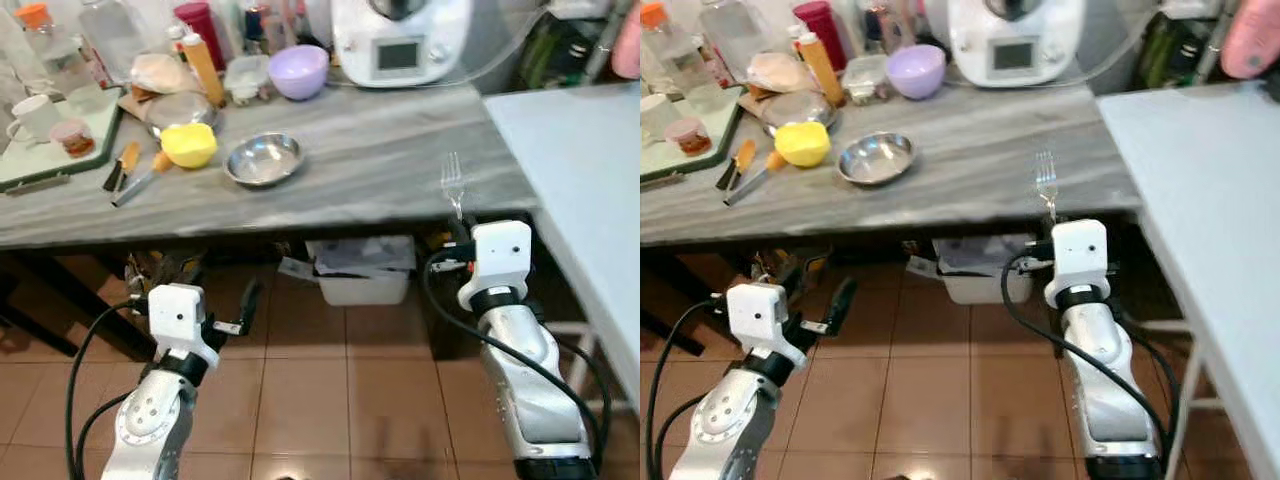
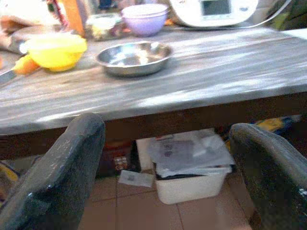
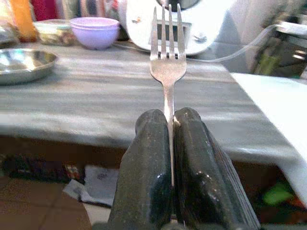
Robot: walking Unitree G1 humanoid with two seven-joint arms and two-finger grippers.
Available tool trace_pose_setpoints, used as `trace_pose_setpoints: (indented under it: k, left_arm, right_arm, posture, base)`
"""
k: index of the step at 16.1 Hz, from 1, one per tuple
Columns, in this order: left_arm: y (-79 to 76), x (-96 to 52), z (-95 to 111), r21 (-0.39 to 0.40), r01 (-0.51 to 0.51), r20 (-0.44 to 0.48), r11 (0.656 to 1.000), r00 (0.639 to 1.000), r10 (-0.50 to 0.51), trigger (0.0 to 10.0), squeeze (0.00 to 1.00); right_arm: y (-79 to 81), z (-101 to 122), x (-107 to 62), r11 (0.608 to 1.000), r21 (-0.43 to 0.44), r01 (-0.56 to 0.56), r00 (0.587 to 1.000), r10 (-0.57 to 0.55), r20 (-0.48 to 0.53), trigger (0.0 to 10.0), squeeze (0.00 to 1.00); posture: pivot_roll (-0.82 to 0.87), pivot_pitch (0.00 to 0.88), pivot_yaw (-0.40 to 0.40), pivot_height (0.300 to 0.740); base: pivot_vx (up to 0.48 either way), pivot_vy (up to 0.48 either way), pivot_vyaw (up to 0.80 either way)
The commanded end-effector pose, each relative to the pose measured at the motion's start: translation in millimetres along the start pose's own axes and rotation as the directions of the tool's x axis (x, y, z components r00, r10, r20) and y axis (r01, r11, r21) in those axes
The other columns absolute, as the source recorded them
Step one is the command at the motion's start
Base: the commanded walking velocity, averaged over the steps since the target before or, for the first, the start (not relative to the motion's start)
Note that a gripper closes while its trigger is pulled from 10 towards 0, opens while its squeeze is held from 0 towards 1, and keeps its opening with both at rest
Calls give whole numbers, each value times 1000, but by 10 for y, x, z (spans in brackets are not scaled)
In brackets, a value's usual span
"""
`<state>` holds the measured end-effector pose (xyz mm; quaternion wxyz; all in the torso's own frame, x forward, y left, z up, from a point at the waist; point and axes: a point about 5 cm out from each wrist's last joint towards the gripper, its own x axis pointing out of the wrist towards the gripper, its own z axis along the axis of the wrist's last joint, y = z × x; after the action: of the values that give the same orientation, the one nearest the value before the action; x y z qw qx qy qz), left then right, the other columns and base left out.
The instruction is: Setting the table
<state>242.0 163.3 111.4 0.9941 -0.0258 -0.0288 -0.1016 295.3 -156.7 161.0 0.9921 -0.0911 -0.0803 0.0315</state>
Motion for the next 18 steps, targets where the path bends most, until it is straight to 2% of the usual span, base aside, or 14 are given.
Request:
trace_pose_setpoints:
  k: [1, 4, 11, 18]
  left_arm:
    - [41, -17, 7, 17, -13, -5, 1000, 1000, 13, 10000, 0]
    - [2, -21, -11, 15, 0, -9, 1000, 1000, 0, 10000, 0]
    - [21, 26, 3, 26, 9, -6, 1000, 1000, -9, 10000, 0]
    - [21, 6, -2, 43, 20, -16, 999, 1000, -20, 10000, 0]
  right_arm:
    - [70, 29, 6, 1000, 11, -26, 1000, 26, 11, 10000, 0]
    - [65, 13, -3, 1000, 10, -25, 1000, 25, 7, 10000, 0]
    - [81, -2, 0, 999, 16, -28, 1000, 28, 2, 10000, 0]
    - [156, -34, -5, 999, 26, -47, 999, 47, -4, 10000, 0]
  posture:
    - [-167, 133, 141, 740]
    - [-171, 133, 142, 740]
    - [-171, 131, 142, 740]
    - [-158, 125, 142, 740]
  base:
    - [379, 0, 0]
    - [380, 0, 0]
    - [389, 0, 0]
    - [385, 0, 0]
